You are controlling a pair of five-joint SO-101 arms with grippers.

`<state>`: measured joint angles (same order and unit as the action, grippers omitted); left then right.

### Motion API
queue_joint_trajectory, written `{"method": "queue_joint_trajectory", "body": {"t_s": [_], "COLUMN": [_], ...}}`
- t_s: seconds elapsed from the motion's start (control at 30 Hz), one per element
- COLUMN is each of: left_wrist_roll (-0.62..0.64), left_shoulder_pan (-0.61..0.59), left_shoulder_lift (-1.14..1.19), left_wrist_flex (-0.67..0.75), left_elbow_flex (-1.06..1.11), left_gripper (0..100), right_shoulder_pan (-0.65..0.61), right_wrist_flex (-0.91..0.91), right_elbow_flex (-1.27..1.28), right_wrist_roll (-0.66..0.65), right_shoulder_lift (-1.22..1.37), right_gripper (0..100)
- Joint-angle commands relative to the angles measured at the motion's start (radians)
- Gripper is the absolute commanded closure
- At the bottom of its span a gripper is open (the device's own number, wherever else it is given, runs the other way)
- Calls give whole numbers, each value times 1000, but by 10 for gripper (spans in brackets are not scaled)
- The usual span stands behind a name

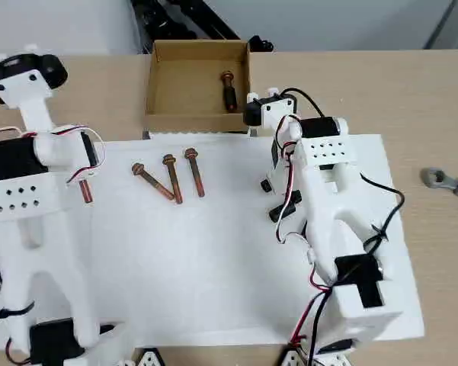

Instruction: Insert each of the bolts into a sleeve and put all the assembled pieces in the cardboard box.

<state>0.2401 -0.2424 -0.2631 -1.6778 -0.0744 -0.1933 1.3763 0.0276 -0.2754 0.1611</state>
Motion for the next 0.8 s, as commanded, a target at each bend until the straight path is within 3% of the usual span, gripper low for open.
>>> {"method": "queue_joint_trajectory", "body": {"t_s": [0.0, 0.77], "left_wrist_roll": [-2, -3], "left_shoulder_pan": [-5, 0], "left_shoulder_lift": [-3, -11], "left_wrist_flex": [3, 2], "left_elbow_flex": [-4, -4], "left_gripper": [994, 994], "right_shoulder_pan": [1, 13], "right_wrist_flex": [-25, -189], "right_elbow_flex": [-29, -34], "right_wrist_roll": [-12, -15], "right_shoulder_lift": [33, 275], "right_gripper": [820, 825]}}
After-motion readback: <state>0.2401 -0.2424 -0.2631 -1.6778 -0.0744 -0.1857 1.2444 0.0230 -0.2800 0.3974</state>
